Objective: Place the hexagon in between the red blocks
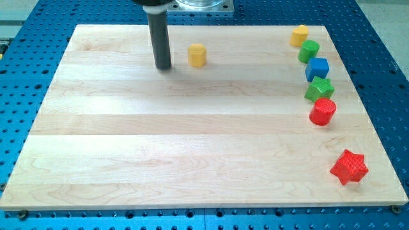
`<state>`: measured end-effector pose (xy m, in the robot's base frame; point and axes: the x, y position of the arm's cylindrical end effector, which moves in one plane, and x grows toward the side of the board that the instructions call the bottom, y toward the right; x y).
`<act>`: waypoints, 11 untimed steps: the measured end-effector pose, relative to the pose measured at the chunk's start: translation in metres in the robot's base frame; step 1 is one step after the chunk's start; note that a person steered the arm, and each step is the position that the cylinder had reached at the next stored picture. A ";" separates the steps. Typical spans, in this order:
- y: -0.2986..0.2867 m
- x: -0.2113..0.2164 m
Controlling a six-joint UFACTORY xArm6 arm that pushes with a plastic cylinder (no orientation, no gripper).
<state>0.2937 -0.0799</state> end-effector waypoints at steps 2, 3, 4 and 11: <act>0.138 0.075; 0.200 0.181; 0.199 0.176; 0.208 0.200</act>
<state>0.4933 0.1284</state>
